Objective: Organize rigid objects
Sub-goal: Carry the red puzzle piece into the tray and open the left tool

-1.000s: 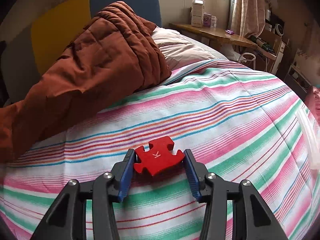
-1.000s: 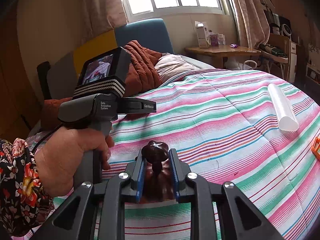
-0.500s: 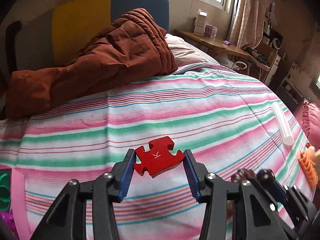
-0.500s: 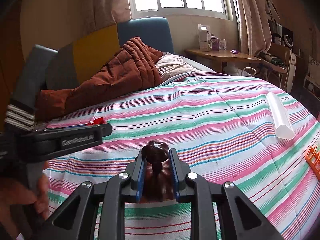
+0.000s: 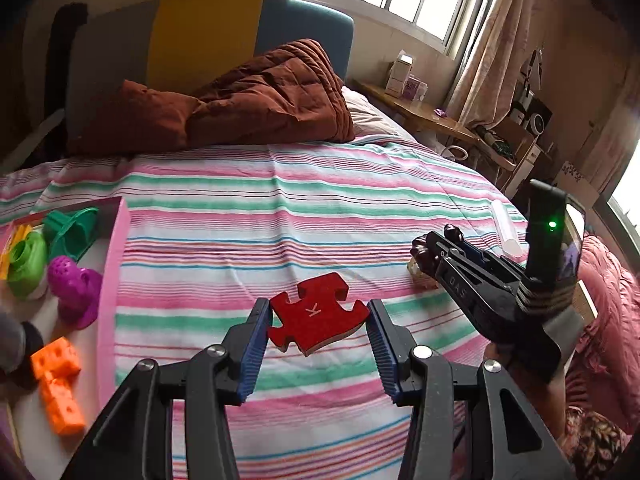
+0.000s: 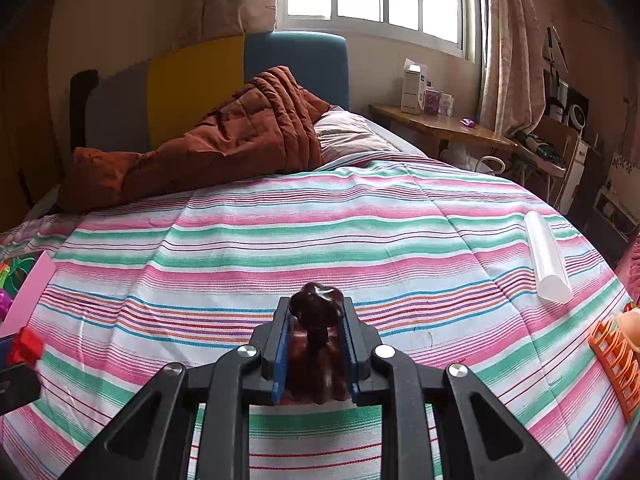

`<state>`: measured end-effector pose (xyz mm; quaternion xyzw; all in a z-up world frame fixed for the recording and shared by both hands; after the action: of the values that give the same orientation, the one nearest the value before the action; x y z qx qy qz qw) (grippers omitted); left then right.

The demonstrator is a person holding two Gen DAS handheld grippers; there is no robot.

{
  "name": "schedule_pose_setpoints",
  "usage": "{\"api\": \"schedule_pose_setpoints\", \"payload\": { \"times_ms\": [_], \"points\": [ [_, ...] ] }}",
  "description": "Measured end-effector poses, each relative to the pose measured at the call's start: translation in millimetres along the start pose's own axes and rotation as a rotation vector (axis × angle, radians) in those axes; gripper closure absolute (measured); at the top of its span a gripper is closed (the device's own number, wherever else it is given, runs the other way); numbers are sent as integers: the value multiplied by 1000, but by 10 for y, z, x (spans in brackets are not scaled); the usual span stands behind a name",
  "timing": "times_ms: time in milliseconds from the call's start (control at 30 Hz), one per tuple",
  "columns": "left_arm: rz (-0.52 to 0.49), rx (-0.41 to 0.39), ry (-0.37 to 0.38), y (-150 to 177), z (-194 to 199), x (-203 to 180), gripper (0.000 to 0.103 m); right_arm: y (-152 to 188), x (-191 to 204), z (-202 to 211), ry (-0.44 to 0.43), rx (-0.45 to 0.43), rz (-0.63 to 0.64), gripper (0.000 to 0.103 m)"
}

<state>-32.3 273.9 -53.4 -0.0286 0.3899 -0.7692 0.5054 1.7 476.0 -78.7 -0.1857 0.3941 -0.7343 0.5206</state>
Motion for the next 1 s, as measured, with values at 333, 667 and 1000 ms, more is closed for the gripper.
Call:
{"api": "schedule_pose_setpoints", "payload": {
  "times_ms": [333,667,1000],
  "points": [
    [83,-76,-54,257,813,686,54,-1,-7,7,-4,8,-5,84],
    [184,-101,-159,444,1178,1436,54,13,-1,149,-58,32,-66,89],
    [146,-38,-262,652,1035,1764,54,-56,312,593,-179,-10,-101,90]
  ]
}}
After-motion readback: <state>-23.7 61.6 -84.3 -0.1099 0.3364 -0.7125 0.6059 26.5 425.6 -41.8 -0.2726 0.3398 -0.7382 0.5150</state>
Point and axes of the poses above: each gripper's, at about its wrist camera, not at the fingertips, and z roughly against the way its jaws point, x to its left, y to its underside, the point moved 5 cm from there along -z, roughly the way its jaws point, and after that the axes turned 9 degrees about z, right-handed, at the moved point
